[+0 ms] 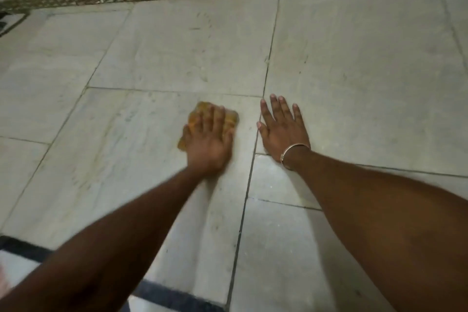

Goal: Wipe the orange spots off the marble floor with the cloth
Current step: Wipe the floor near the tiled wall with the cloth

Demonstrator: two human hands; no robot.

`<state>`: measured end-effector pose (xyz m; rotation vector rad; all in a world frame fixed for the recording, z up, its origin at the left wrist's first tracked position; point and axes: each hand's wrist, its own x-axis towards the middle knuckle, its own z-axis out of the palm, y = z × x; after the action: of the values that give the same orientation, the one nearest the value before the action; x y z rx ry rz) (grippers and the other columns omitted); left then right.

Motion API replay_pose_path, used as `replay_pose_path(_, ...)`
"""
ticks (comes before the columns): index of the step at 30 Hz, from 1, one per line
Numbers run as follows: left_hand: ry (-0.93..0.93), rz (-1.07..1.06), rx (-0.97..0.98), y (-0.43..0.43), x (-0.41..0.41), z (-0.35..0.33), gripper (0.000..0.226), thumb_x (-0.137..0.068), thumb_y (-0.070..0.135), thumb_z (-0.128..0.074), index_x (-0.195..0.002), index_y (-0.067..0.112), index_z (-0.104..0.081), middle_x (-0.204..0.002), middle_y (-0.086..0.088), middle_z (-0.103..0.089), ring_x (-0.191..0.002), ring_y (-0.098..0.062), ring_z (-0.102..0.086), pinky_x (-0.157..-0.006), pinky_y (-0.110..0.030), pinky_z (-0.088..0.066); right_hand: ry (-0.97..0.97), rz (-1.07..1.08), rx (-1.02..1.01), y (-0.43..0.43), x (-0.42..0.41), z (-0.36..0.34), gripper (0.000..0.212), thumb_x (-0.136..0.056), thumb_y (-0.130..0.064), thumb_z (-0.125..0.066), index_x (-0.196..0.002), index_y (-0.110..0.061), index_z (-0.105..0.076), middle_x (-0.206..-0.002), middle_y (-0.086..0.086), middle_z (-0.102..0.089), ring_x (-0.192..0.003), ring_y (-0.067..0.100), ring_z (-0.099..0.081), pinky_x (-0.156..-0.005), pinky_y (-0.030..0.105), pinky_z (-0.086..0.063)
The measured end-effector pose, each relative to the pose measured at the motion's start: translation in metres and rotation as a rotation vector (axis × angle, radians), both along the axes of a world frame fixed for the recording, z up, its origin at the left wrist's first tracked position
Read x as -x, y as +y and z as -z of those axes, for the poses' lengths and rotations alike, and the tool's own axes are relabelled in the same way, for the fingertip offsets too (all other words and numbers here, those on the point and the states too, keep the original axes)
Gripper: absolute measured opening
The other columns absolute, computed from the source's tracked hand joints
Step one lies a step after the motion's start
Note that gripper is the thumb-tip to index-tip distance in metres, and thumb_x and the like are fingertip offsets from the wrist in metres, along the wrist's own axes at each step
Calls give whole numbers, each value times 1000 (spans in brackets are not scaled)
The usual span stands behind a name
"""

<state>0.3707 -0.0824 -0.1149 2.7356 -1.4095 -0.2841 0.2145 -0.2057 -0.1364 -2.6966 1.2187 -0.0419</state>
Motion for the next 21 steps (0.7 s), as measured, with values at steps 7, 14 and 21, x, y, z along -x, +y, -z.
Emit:
replay_pose_path(7,47,-319,34,67,27,0,69,-106,56,-11,-165,24,8,-173,-7,14,-160,-32,12,-125,-63,7,22,13,2,5,10,-1,63,-105,-46,-12,-160,-20,4,-169,4,7,-156,22,6,-125,45,4)
replay_pose_path(14,37,-133,63,-7,0,6,67,-107,55,-13,-165,29,5,-175,-4,9,-160,-28,10,-125,-64,4,38,-11,-11,3,14,-2,63,-105,-47,-11,-161,-20,2,-169,4,6,-156,21,5,-125,43,4)
replay_pose_path(21,34,-100,101,15,84,11,67,-108,53,-16,-165,23,5,-174,-8,11,-160,-32,13,-125,-61,8,26,3,6,8,15,1,63,-105,-46,-12,-161,-19,2,-169,5,6,-156,22,5,-126,44,2)
